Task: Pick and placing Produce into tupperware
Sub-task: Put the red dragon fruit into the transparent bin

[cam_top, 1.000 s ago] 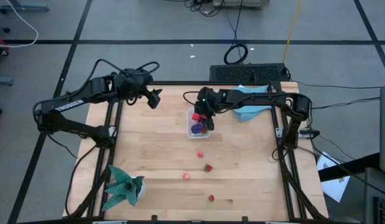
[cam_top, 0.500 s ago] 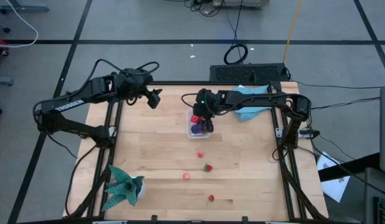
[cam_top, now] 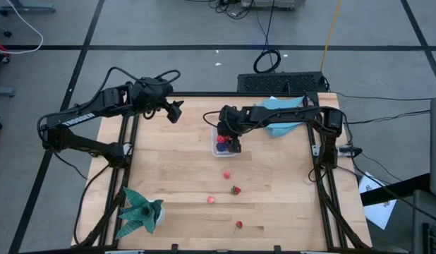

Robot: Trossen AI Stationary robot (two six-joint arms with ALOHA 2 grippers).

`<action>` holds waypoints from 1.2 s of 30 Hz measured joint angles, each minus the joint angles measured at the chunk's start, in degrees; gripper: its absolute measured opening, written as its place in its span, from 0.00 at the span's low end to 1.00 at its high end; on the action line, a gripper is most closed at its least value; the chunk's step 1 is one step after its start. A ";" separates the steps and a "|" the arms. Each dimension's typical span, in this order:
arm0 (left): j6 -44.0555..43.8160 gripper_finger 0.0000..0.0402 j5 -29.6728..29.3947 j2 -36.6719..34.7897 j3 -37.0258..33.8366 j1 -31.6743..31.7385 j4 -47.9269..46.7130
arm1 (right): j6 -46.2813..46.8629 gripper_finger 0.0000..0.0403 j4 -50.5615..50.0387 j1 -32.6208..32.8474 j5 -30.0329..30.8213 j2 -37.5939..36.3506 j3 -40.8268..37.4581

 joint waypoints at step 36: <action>0.35 0.74 -0.06 0.00 0.00 0.00 -0.07 | 2.19 0.67 0.51 0.15 0.31 0.35 -0.04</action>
